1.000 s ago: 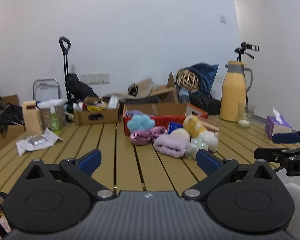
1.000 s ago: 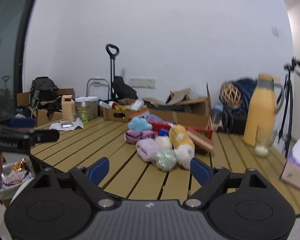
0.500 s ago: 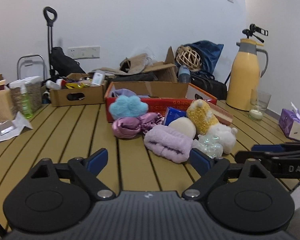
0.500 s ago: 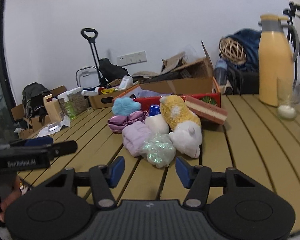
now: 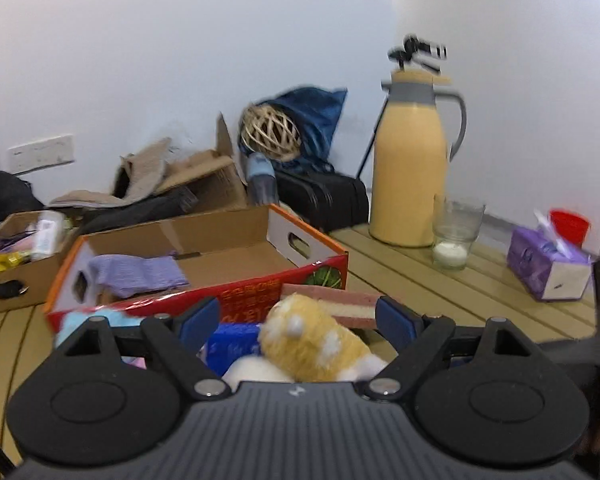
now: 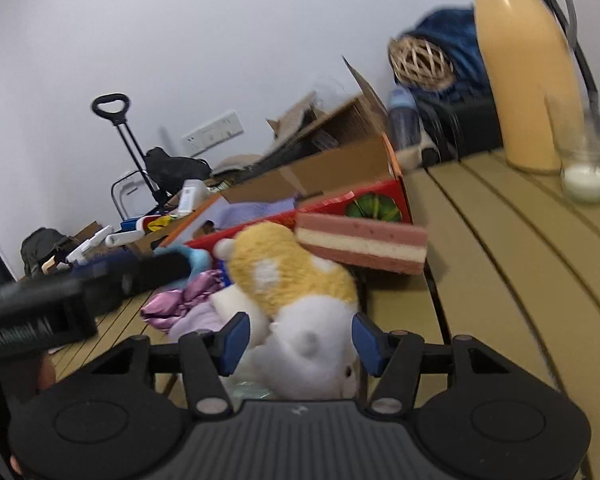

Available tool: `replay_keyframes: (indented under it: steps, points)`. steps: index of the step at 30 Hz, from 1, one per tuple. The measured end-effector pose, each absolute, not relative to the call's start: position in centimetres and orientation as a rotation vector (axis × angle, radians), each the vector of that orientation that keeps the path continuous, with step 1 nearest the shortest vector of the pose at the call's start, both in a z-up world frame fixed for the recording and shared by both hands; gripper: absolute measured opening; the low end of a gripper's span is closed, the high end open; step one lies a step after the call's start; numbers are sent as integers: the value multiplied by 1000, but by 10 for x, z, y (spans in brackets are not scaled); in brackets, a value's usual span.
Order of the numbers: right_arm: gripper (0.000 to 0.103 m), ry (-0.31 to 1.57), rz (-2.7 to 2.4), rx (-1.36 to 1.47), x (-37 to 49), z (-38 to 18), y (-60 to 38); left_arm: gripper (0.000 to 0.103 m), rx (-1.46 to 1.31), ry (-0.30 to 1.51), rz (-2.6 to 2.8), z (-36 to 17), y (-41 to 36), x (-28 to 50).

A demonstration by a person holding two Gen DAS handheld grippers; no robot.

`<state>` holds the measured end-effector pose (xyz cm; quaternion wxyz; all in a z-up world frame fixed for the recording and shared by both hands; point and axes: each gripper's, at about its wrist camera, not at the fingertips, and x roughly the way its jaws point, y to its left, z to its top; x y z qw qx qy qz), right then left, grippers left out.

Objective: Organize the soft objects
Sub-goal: 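Close both grippers on the yellow-and-white plush toy, then carry the plush toy with both grippers into the cardboard box and open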

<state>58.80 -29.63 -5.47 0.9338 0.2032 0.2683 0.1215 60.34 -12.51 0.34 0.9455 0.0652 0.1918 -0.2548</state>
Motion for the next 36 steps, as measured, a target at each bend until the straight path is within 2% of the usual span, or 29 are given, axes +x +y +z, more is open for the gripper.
replay_keyframes:
  steps: [2, 3, 7, 9, 10, 13, 21, 26, 36]
  points:
    - [58, 570, 259, 460, 594, -63, -300, 64, 125, 473, -525, -6, -134, 625]
    - [59, 577, 268, 487, 597, -67, -302, 49, 102, 501, -536, -8, -133, 632]
    - [59, 601, 312, 571, 604, -80, -312, 43, 69, 512, -561, -17, -124, 632]
    - [58, 618, 316, 576, 607, -83, -310, 42, 46, 529, -579, -18, -120, 632]
    - [52, 625, 318, 576, 608, -84, -309, 42, 27, 539, -577, -19, -117, 633]
    - [48, 621, 300, 537, 606, -81, -303, 41, -21, 561, -573, -16, -112, 635]
    - [47, 471, 294, 307, 542, -21, -271, 41, -120, 454, -580, 29, -75, 566]
    - [47, 432, 294, 167, 503, 8, -250, 41, -262, 473, -600, 34, -44, 538]
    - [46, 364, 275, 52, 461, 38, -228, 41, -355, 459, -593, 34, -24, 513]
